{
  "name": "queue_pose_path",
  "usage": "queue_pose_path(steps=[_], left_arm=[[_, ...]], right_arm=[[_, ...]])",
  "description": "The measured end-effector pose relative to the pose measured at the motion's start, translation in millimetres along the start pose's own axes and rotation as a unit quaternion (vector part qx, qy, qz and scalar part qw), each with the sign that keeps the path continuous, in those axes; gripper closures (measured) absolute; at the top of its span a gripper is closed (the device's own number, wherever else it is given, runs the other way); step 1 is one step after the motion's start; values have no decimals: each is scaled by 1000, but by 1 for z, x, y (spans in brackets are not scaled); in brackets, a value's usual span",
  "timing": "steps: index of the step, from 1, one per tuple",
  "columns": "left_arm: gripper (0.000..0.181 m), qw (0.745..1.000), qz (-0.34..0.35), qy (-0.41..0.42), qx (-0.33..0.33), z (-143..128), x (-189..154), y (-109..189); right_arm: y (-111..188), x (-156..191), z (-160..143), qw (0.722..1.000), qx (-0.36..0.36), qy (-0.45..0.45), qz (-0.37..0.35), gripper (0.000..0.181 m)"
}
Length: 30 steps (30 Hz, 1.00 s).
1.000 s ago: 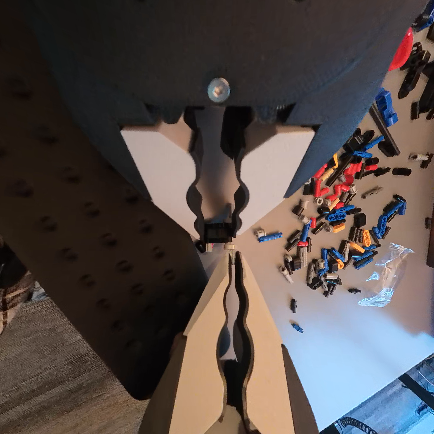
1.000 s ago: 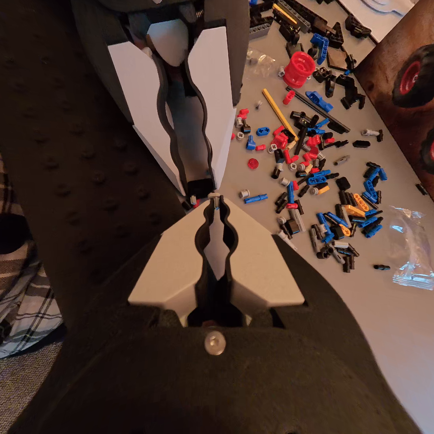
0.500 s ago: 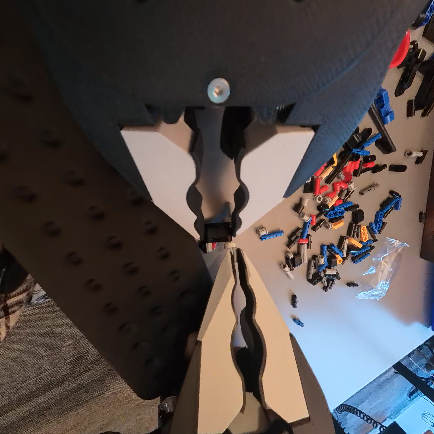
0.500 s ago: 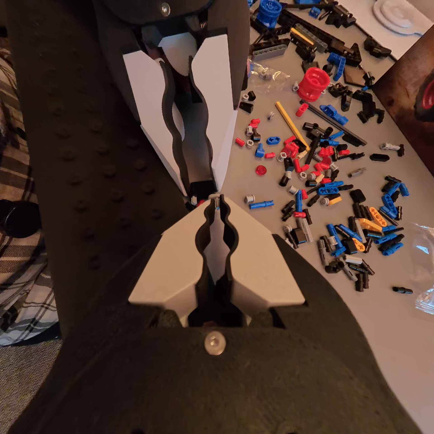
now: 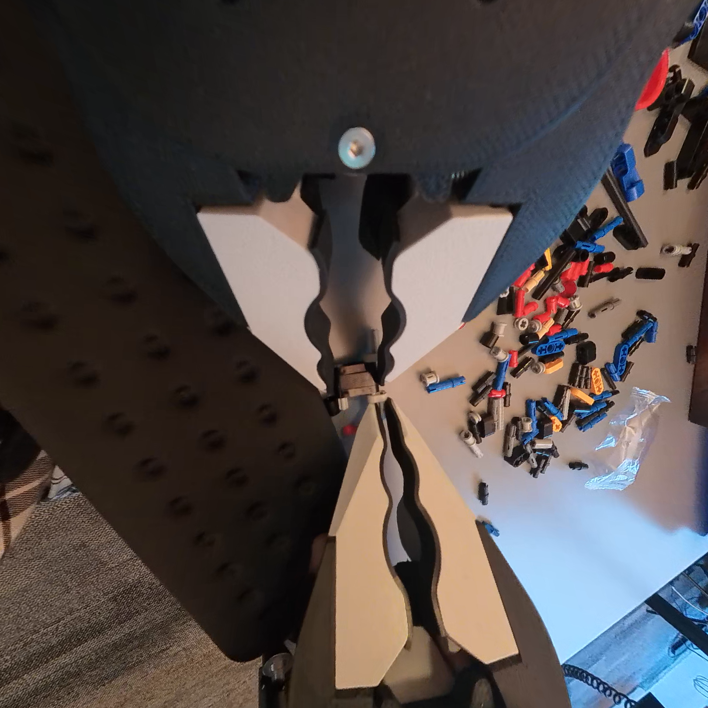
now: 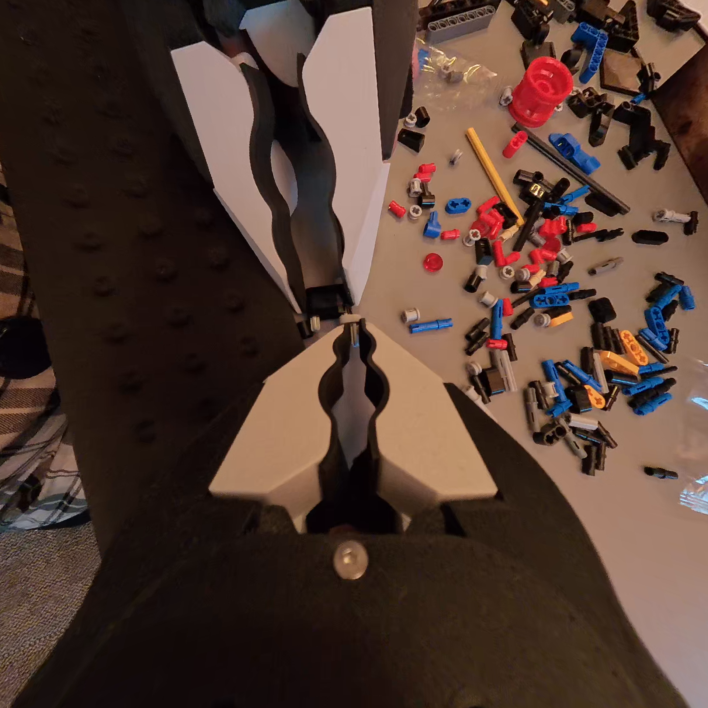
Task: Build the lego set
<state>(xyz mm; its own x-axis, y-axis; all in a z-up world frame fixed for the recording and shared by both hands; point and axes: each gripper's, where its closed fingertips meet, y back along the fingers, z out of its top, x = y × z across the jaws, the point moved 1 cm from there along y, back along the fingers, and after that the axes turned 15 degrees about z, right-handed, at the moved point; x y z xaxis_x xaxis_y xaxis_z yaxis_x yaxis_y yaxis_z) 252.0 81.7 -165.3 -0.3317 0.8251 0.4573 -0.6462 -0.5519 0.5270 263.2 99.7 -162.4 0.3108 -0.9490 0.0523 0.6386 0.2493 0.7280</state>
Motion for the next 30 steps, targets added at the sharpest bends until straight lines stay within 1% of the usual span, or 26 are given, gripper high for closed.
queue_pose_path(steps=[10,14,15,17,18,19,22,24,26,28,30], left_arm=[[161,1000,-2,-1,1,0,-1,0],[159,1000,13,5,-7,1,6,1],[157,1000,18,8,-7,3,8,3],[145,999,32,10,-6,6,18,9],[146,999,34,11,-4,6,21,12],[145,999,30,13,2,4,21,14],[143,998,63,-6,14,-3,27,23],[140,997,82,-3,12,-3,33,33],[144,995,104,7,6,-2,39,47],[148,991,132,5,12,-7,48,60],[157,987,158,3,12,-11,54,73]], right_arm=[[-4,-2,1,1000,16,9,0,180],[3,-3,5,1000,-11,10,-13,178],[5,-5,7,999,-19,12,-22,178],[9,-8,9,999,-26,16,-38,178],[10,-8,12,998,-32,16,-42,178],[12,-8,15,998,-40,17,-43,178],[17,-11,28,997,-59,22,-51,178],[22,-13,39,996,-72,26,-53,178],[26,-13,54,994,-88,33,-51,178],[24,-16,67,994,-85,45,-56,178],[19,-12,84,993,-103,50,-34,178]])
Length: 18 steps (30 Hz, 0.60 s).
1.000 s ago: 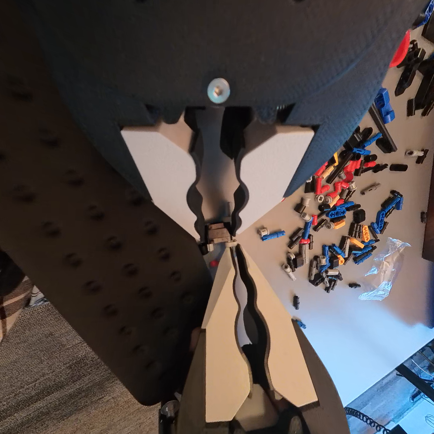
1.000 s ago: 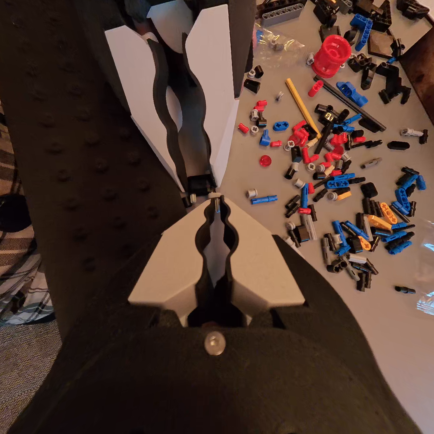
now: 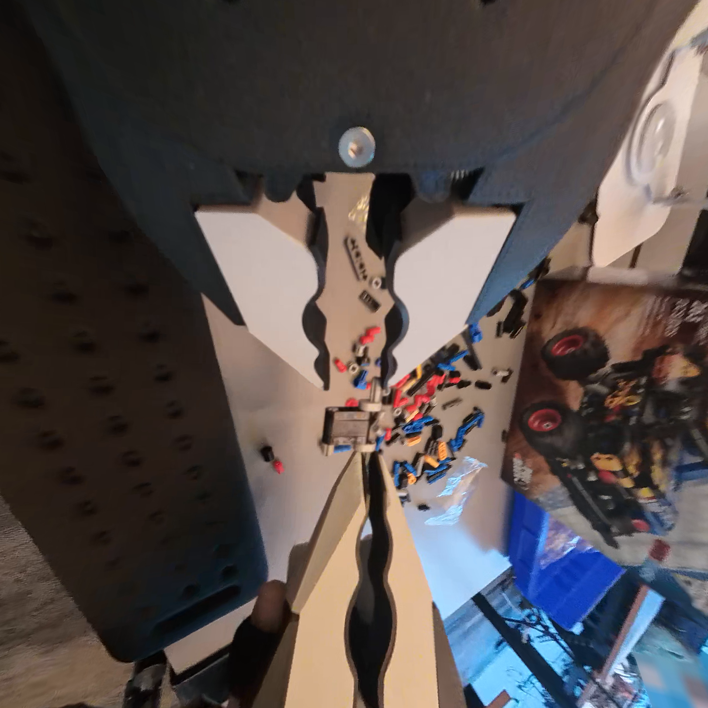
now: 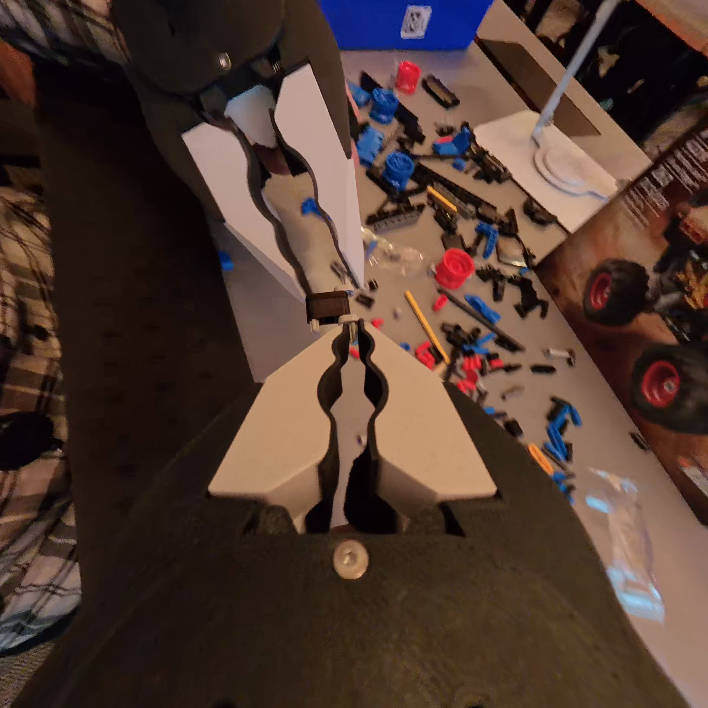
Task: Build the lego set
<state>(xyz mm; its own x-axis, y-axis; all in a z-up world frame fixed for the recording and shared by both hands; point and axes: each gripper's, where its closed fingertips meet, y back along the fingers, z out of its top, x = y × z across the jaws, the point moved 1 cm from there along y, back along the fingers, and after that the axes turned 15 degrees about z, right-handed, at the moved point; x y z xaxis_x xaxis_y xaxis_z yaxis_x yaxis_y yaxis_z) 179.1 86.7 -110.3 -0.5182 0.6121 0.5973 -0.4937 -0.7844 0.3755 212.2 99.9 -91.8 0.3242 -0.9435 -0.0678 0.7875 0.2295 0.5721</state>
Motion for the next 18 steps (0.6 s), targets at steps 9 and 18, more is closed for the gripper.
queue_pose_path(steps=[9,18], left_arm=[[179,993,119,-18,-4,-21,36,48],[170,984,178,1,19,-42,64,73]], right_arm=[[-40,-2,55,996,-55,0,69,178],[-67,-15,79,996,-65,15,56,178]])
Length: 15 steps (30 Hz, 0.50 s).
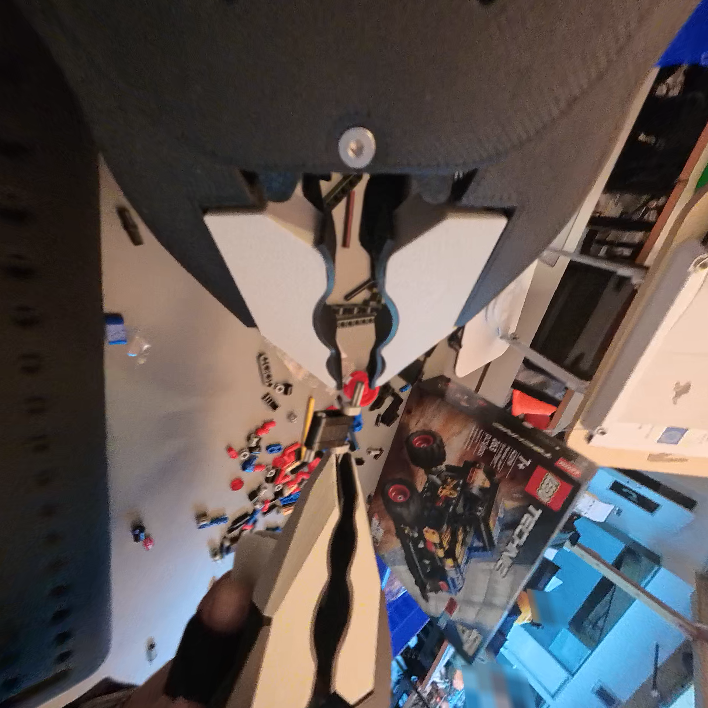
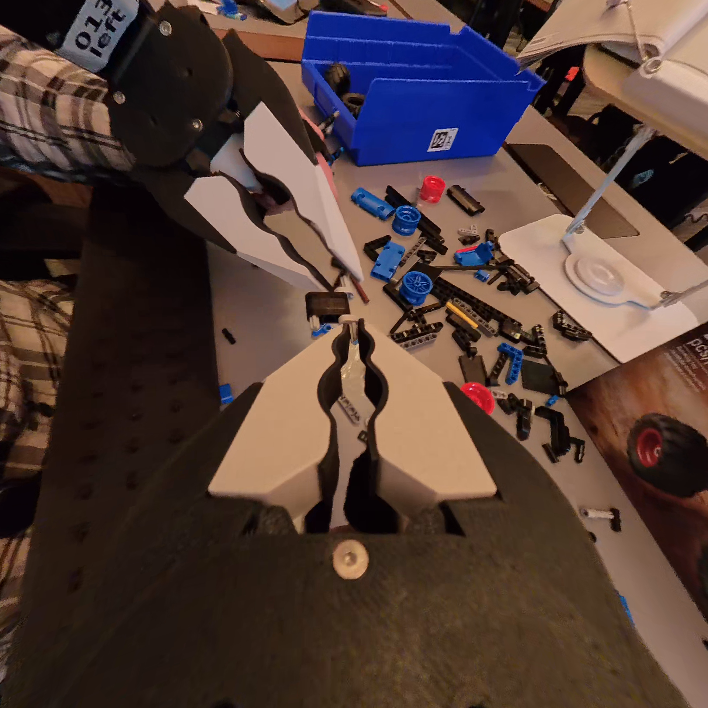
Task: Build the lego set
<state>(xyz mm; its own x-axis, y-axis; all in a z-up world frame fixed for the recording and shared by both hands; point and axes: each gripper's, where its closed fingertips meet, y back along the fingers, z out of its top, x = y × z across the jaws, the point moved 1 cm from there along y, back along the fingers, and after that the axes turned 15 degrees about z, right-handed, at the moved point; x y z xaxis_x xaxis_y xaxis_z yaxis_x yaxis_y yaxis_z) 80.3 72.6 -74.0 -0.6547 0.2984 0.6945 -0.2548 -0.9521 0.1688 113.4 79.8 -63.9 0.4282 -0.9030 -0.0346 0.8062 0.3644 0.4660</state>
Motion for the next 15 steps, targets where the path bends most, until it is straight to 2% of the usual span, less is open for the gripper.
queue_pose_path(steps=[2,5,9,15], left_arm=[[154,1000,15,18,9,-5,11,3],[140,997,6,74,32,-15,18,6],[139,981,-49,183,37,-9,9,10],[143,969,-55,239,32,3,5,6]], right_arm=[[-1,-5,4,1000,-11,6,-16,178],[0,-12,11,999,-33,11,-40,178],[-2,-16,21,996,-47,34,-67,178],[-17,-20,26,988,-20,91,-126,178]])
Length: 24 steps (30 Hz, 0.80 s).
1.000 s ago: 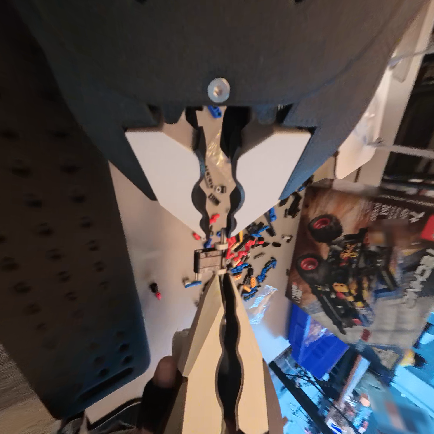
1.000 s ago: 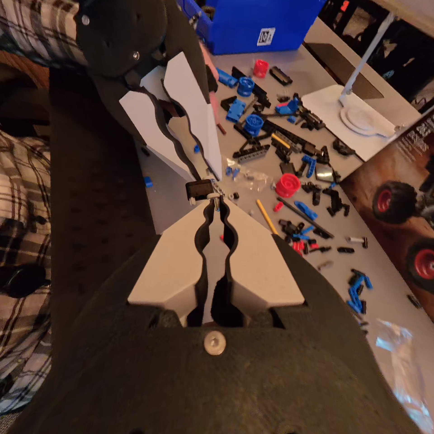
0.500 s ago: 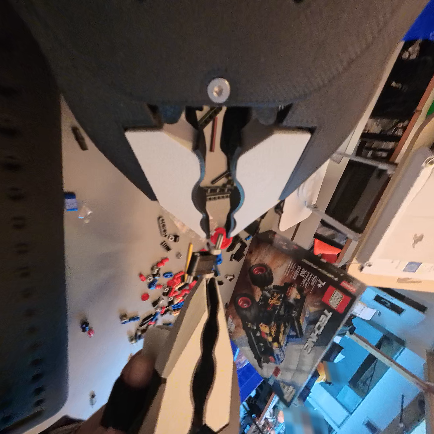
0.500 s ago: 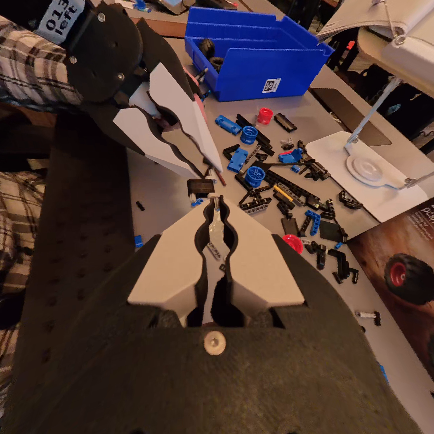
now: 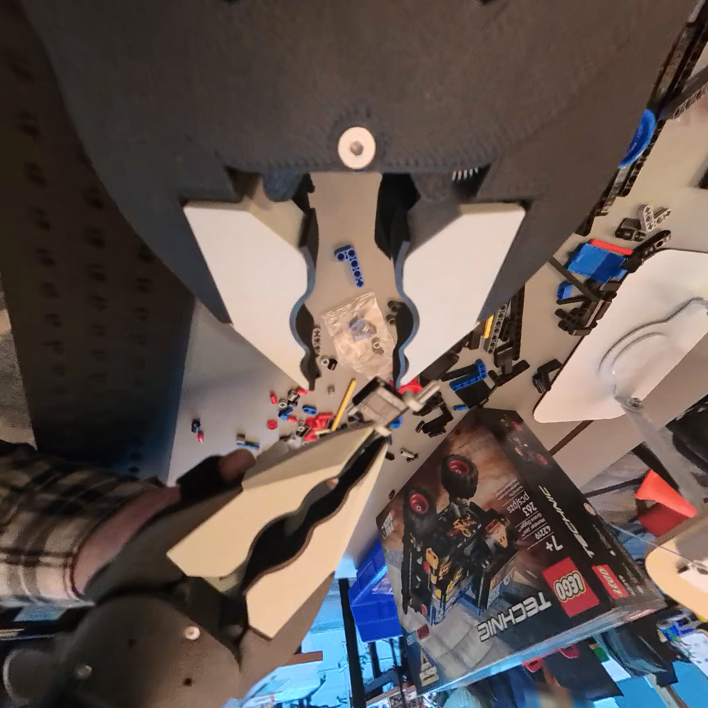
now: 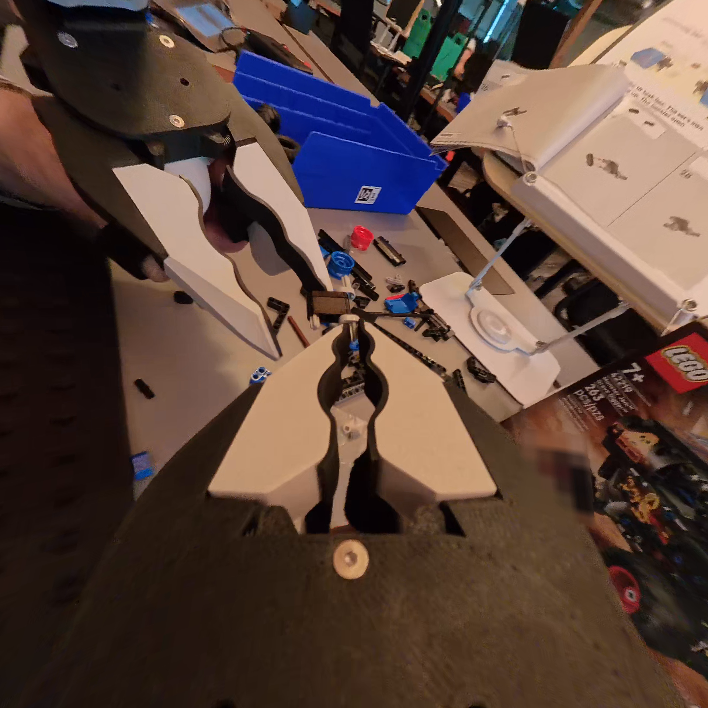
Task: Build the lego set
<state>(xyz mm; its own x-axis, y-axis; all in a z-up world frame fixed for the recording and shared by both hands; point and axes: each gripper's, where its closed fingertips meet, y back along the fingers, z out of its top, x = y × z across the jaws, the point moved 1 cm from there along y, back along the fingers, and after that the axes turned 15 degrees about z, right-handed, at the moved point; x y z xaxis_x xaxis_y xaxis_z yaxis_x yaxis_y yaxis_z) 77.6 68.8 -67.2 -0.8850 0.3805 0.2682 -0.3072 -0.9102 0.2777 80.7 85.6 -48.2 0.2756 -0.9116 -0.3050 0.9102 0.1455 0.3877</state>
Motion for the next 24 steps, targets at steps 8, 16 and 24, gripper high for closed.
queue_pose_path(steps=[8,16,24], left_arm=[[164,996,19,80,-26,6,15,-3],[166,998,-22,61,-16,3,4,-6],[168,1000,3,-15,-26,2,-3,-8]], right_arm=[[-3,-6,1,987,47,116,-101,178],[8,3,0,986,61,108,-109,178],[15,10,5,991,38,64,-115,178]])
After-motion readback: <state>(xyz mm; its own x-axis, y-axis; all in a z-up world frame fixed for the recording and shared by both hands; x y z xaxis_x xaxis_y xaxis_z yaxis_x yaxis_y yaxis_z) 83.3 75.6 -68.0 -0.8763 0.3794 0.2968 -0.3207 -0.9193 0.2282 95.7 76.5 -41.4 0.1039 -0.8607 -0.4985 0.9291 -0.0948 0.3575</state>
